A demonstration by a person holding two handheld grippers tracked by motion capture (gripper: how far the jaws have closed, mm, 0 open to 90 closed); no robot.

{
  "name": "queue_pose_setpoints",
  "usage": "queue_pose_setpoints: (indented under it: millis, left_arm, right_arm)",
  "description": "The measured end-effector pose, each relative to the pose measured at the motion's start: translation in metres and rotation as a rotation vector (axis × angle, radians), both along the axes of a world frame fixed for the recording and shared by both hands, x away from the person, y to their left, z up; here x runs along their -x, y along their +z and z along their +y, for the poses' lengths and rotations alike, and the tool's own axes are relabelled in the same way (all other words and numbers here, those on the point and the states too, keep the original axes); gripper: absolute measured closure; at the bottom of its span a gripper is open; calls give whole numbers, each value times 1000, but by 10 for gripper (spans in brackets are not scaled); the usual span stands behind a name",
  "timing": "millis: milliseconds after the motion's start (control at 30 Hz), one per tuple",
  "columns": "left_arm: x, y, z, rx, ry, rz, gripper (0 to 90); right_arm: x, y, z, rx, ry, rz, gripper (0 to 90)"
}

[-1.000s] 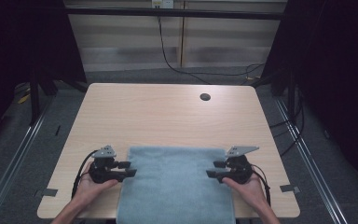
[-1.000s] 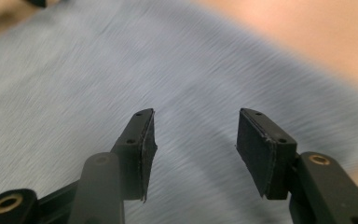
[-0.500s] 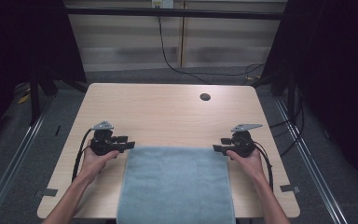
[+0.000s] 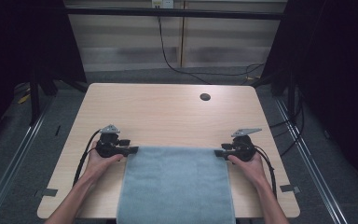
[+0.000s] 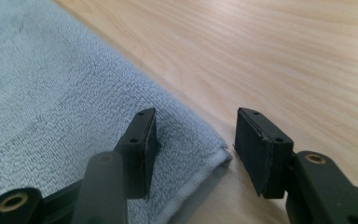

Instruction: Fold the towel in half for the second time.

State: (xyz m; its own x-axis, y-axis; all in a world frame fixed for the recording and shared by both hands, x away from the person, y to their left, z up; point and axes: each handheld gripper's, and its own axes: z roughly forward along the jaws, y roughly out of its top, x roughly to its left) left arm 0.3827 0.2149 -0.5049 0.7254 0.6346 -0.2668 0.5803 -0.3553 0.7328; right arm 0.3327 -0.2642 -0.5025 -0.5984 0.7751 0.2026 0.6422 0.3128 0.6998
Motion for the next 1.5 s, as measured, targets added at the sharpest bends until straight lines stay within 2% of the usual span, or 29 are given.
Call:
queue_pose_setpoints:
  millis: [33, 100, 167, 200, 233, 267, 300, 400, 533, 633, 700, 900, 1000, 1033, 1067, 1267, 1400, 1500]
  left_arm:
    - [0, -2, 1, 7, -10, 9, 416]
    - [0, -4, 1, 12, -17, -2, 421]
    - [1, -4, 0, 8, -33, -3, 435]
    - [3, -4, -1, 3, -58, -5, 472]
    - [5, -5, -3, -5, -70, -25, 597]
    - [7, -6, -4, -9, -76, -34, 666]
    - [7, -6, -5, -3, -83, -28, 735]
    - [10, -3, -5, -10, -86, -29, 811]
    - [7, 8, 2, 65, -42, -35, 828]
    - [3, 22, 4, 101, -27, -67, 833]
    - [-1, 31, 4, 122, -11, -83, 833]
    - [-14, 61, 2, 143, 24, -147, 833]
    - [-24, 78, 2, 148, 37, -187, 834]
    - [-24, 78, 2, 148, 37, -187, 834]
    - [-31, 89, 0, 157, 53, -206, 834]
    - [-48, 122, -3, 177, 87, -265, 834]
    - [-47, 135, -3, 191, 93, -302, 835]
    - [-37, 133, -1, 189, 66, -312, 834]
  right_arm:
    - [0, -1, 2, 10, 5, -4, 489]
    - [0, -1, 4, 15, 1, -6, 499]
    - [0, -1, 4, 12, 4, -6, 573]
    - [0, -2, 3, 8, 6, -6, 600]
    - [1, -2, 4, 9, 9, -4, 632]
    - [2, -1, 5, 9, 10, 0, 682]
    - [3, -2, 6, 9, 20, -1, 733]
    - [4, 1, 7, -9, 26, 2, 829]
    - [1, 12, 0, -93, 12, -26, 858]
    - [-3, 25, -3, -127, 4, -64, 862]
    - [-6, 35, -3, -133, -13, -95, 865]
    - [-23, 74, -2, -130, -26, -174, 866]
    - [-33, 89, -3, -128, -37, -207, 866]
    - [-33, 89, -3, -128, -37, -207, 866]
    - [-39, 100, -3, -136, -47, -226, 866]
    - [-53, 122, -4, -154, -74, -274, 866]
    - [-56, 133, -6, -170, -84, -304, 867]
    - [-49, 133, -6, -164, -67, -313, 867]
